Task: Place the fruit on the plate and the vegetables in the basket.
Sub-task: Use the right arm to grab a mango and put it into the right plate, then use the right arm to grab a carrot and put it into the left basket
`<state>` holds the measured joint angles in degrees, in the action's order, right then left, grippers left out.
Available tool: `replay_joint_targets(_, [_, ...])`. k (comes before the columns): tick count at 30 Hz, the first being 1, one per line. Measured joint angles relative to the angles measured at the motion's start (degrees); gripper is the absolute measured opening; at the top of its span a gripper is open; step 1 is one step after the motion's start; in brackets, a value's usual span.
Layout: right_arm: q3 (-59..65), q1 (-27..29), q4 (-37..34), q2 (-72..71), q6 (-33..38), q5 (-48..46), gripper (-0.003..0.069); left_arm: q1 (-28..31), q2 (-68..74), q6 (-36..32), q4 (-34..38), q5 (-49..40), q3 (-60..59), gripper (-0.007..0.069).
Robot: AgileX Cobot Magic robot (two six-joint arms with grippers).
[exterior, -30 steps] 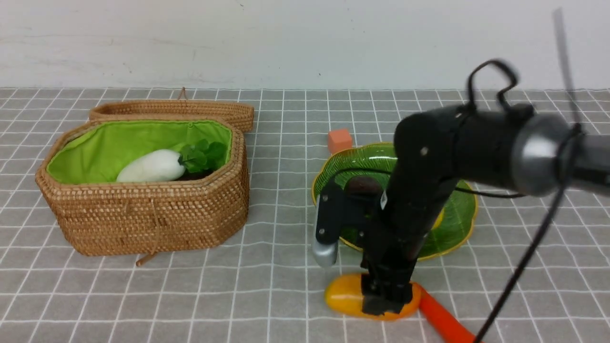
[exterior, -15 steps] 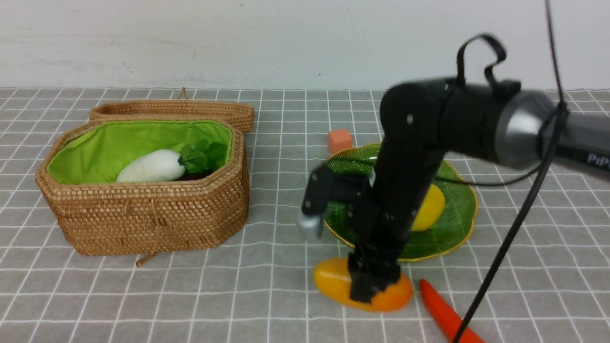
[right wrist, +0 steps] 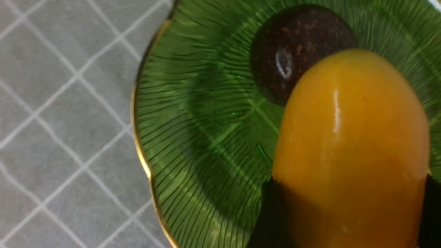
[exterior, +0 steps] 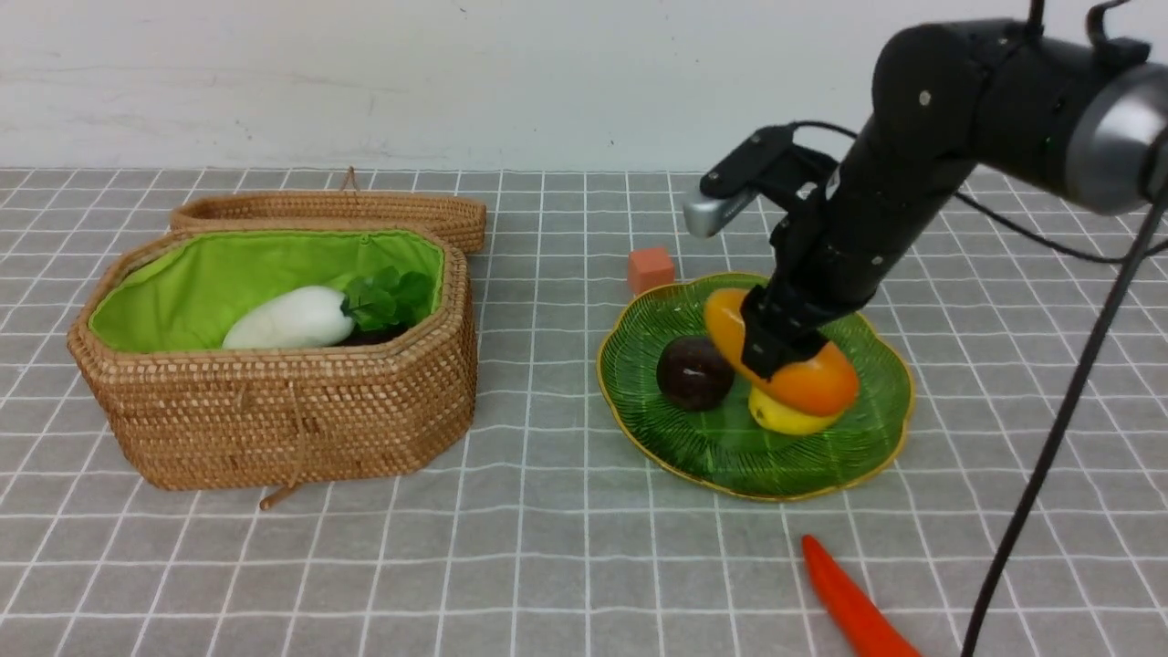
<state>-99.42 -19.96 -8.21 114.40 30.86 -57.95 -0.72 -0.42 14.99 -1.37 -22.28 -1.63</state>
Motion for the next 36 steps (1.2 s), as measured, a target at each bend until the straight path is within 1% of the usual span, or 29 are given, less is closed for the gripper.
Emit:
replay_joint_targets(2, [0.0,0.0,-0.4,0.6,-0.3,0.1,0.0506,0.0,0.0,0.0,0.0,0.0,0.0,0.0185])
replay_joint_targets(4, [0.0,0.0,-1.4,0.8,-0.8,0.1,0.0564,0.0,0.0,0.0,0.0,0.0,0.0,0.0187])
replay_joint_targets(5, [0.0,0.0,-1.9,0.8,-1.5,0.1,0.0606,0.0,0.0,0.0,0.0,0.0,0.0,0.0187])
replay_joint_targets(6, [0.0,0.0,-1.9,0.8,-1.7,0.1,0.0614,0.0,0.0,0.0,0.0,0.0,0.0,0.0186])
replay_joint_targets(7, [0.0,0.0,-2.1,0.7,-3.1,-0.2,0.0654,0.0,0.0,0.0,0.0,0.0,0.0,0.0188])
replay_joint_targets(8, [0.0,0.0,-2.1,0.5,-4.7,-1.3,0.0672,0.0,0.0,0.0,0.0,0.0,0.0,0.0191])
replay_joint_targets(11, [0.0,0.0,-2.0,-0.3,-6.3,-4.6,0.0673,0.0,0.0,0.0,0.0,0.0,0.0,0.0194])
replay_joint_targets(12, [0.0,0.0,-1.9,-1.7,-8.6,-7.8,0.0659,0.0,0.0,0.0,0.0,0.0,0.0,0.0196])
replay_joint_targets(13, [0.0,0.0,-1.9,-2.1,-9.0,-8.6,0.0657,0.0,0.0,0.0,0.0,0.0,0.0,0.0196])
replay_joint_targets(14, [0.0,0.0,-1.9,-3.7,-11.3,-10.4,0.0640,0.0,0.0,0.0,0.0,0.0,0.0,0.0197])
replay_joint_targets(16, [0.1,-0.2,-2.1,-6.6,-15.4,-11.7,0.0607,0.0,0.0,0.0,0.0,0.0,0.0,0.0200])
replay_joint_targets(19, [2.4,-0.6,-2.8,-10.1,-18.4,-11.8,0.0569,0.0,0.0,0.0,0.0,0.0,0.0,0.0206])
replay_joint_targets(20, [6.6,-1.3,-3.3,-12.9,-19.5,-11.9,0.0545,0.0,0.0,0.0,0.0,0.0,0.0,0.0208])
replay_joint_targets(21, [7.2,-1.4,-3.4,-13.1,-19.5,-11.9,0.0542,0.0,0.0,0.0,0.0,0.0,0.0,0.0209])
replay_joint_targets(24, [19.9,-2.6,-3.9,-17.2,-21.1,-11.4,0.0517,0.0,0.0,0.0,0.0,0.0,0.0,0.0213])
replay_joint_targets(25, [20.7,-2.6,-3.9,-17.2,-21.2,-11.2,0.0516,0.0,0.0,0.0,0.0,0.0,0.0,0.0213])
replay_joint_targets(28, [31.0,-2.8,-3.8,-18.3,-21.9,-5.3,0.0506,0.0,0.0,0.0,0.0,0.0,0.0,0.0217])
replay_joint_targets(29, [37.5,-2.8,-3.3,-18.3,-22.1,1.0,0.0503,0.0,0.0,0.0,0.0,0.0,0.0,0.0218])
replay_joint_targets(30, [40.8,-2.8,-3.3,-18.0,-22.1,4.8,0.0495,0.0,0.0,0.0,0.0,0.0,0.0,0.0218])
replay_joint_targets(32, [43.4,-2.8,-3.3,-17.6,-22.0,7.3,0.0481,0.0,0.0,0.0,0.0,0.0,0.0,0.0219])
replay_joint_targets(34, [45.6,-2.8,-3.5,-16.4,-21.8,9.5,0.0427,0.0,0.0,0.0,0.0,0.0,0.0,0.0221])
replay_joint_targets(35, [46.3,-2.8,-3.8,-15.6,-21.1,9.3,0.0357,0.0,0.0,0.0,0.0,0.0,0.0,0.0223])
replay_joint_targets(36, [46.3,-2.8,-3.9,-15.6,-20.9,9.3,0.0353,0.0,0.0,0.0,0.0,0.0,0.0,0.0223])
